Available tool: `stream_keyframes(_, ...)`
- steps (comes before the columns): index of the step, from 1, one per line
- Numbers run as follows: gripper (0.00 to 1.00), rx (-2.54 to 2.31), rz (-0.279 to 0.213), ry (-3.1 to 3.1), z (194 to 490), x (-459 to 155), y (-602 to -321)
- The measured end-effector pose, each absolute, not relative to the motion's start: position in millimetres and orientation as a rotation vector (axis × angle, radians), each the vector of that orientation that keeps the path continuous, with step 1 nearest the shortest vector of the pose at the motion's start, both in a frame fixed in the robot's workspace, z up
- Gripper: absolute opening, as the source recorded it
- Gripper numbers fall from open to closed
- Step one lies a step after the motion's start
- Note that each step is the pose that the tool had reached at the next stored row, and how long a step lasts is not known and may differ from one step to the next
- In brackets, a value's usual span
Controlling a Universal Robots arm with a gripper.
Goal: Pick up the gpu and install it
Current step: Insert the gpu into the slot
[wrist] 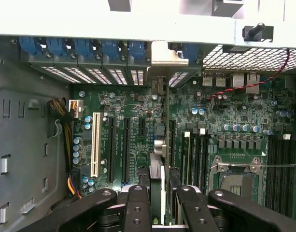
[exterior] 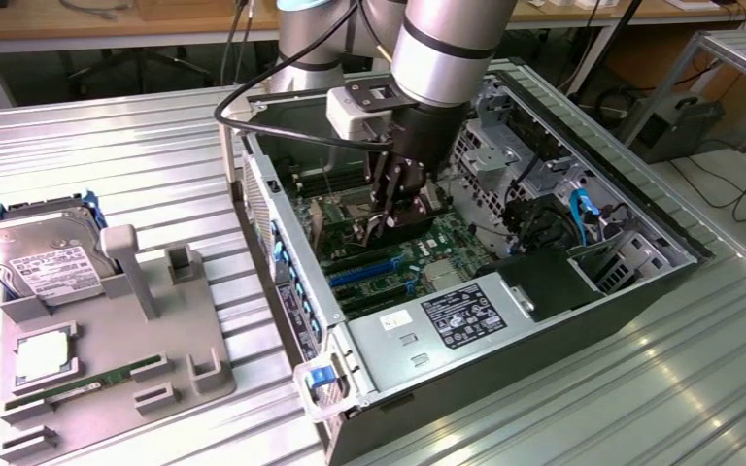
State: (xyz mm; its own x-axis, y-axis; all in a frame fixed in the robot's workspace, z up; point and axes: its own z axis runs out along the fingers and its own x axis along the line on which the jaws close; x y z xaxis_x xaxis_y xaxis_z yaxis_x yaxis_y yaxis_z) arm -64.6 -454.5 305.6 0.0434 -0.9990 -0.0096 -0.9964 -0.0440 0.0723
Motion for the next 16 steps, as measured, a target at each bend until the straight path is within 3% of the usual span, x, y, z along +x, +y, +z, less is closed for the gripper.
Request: stream_keyframes(16,0.26,2.236,-0.086,-2.142,298.6,-67.5,-454.5)
